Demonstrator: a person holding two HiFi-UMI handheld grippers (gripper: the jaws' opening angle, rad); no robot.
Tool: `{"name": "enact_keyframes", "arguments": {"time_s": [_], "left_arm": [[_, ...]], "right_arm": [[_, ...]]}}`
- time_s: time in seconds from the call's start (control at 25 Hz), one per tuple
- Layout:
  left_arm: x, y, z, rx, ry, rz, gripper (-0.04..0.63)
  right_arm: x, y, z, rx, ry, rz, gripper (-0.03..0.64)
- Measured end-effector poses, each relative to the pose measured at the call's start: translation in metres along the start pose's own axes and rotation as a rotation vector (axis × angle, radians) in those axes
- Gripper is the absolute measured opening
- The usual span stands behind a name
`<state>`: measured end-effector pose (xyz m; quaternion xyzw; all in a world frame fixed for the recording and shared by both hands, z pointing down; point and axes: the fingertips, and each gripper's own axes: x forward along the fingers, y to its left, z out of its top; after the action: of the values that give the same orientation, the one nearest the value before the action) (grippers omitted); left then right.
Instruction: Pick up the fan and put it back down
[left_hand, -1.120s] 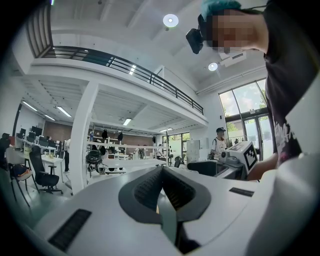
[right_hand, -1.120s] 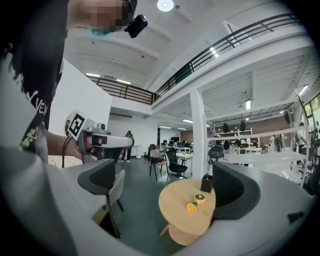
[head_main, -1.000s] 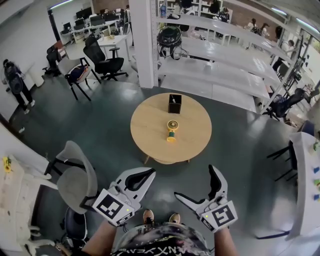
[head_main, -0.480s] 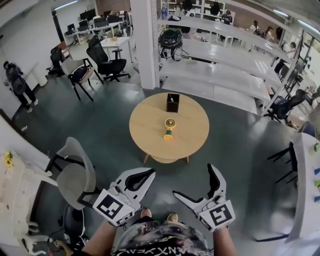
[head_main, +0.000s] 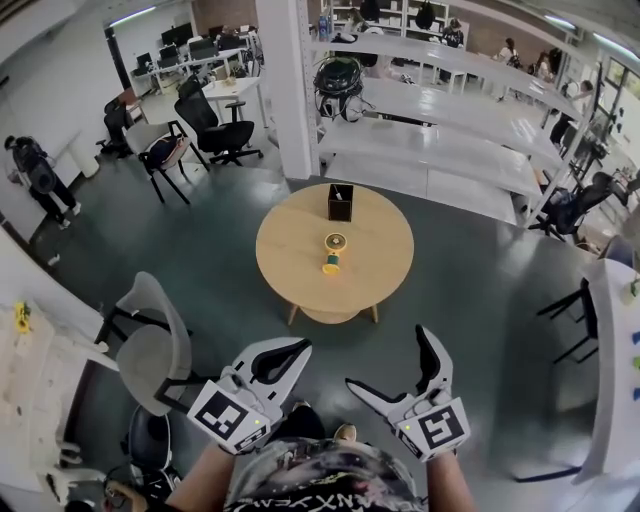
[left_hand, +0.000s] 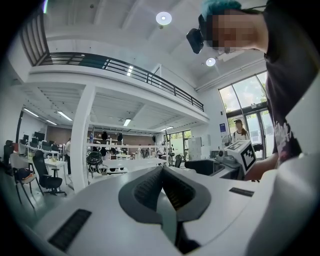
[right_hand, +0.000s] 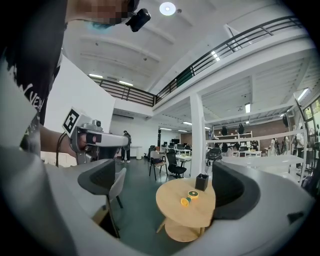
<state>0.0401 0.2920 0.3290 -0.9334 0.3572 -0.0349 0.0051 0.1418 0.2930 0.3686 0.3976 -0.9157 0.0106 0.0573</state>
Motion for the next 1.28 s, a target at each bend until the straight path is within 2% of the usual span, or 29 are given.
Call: {"name": "enact_keyframes", "arguments": {"time_s": [0.24,0.52,1.28], "left_arm": [[0.008,-0.002,0.0,-0.005,-0.004,-0.007,0.017],[0.018,0.019,-0.012,-0.011,-0.005,-0.021,0.017],[0.077,0.15,-0.038,-0.067,0.018,-0.026,0.017]], "right_arm": [[0.0,-0.007,-0.004,-0.005,0.007,-0.005,0.585],[0.02,-0.016,-0.012,-0.007,0.028,-0.017,0.584],[0.152,-0.073,-0.028,0.011,0.095,-0.025,0.585]]}}
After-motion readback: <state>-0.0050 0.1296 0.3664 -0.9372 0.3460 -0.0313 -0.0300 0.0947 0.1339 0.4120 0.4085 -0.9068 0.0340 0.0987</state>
